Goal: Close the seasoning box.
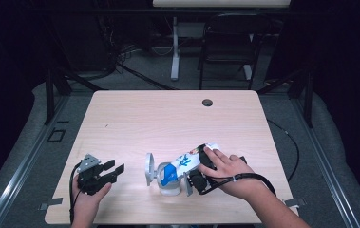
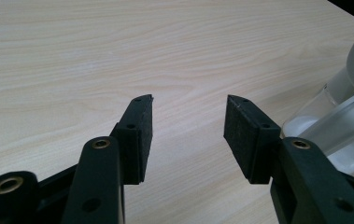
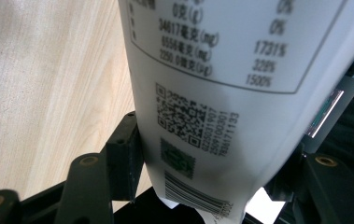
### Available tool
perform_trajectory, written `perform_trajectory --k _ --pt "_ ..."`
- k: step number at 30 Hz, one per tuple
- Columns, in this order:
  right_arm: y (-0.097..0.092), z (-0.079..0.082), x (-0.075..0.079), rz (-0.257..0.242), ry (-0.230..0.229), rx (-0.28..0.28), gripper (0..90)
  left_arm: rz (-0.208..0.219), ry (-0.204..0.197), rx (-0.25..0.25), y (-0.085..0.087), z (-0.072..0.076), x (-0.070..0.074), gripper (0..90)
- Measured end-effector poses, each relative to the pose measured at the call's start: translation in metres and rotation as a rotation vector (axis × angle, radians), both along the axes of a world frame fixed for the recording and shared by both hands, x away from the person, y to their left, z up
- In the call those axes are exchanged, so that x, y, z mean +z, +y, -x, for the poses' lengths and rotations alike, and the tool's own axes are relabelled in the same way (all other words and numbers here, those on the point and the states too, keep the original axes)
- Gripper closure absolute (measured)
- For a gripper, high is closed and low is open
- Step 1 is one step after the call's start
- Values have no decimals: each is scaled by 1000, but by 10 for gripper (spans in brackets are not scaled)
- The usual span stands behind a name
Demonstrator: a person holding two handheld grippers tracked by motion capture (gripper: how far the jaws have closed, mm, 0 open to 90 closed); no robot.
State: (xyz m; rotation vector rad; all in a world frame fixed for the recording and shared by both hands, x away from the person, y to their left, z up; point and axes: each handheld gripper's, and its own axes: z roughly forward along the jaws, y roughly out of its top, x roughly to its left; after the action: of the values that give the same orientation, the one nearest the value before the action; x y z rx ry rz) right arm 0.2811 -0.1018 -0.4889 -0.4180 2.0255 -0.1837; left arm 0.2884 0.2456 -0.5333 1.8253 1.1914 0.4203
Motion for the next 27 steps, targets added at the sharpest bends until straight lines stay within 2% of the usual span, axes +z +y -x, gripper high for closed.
perform_trajectory --k 27 --pt "1 -1 2 12 16 0 417 3 6 -2 1 0 -1 523"
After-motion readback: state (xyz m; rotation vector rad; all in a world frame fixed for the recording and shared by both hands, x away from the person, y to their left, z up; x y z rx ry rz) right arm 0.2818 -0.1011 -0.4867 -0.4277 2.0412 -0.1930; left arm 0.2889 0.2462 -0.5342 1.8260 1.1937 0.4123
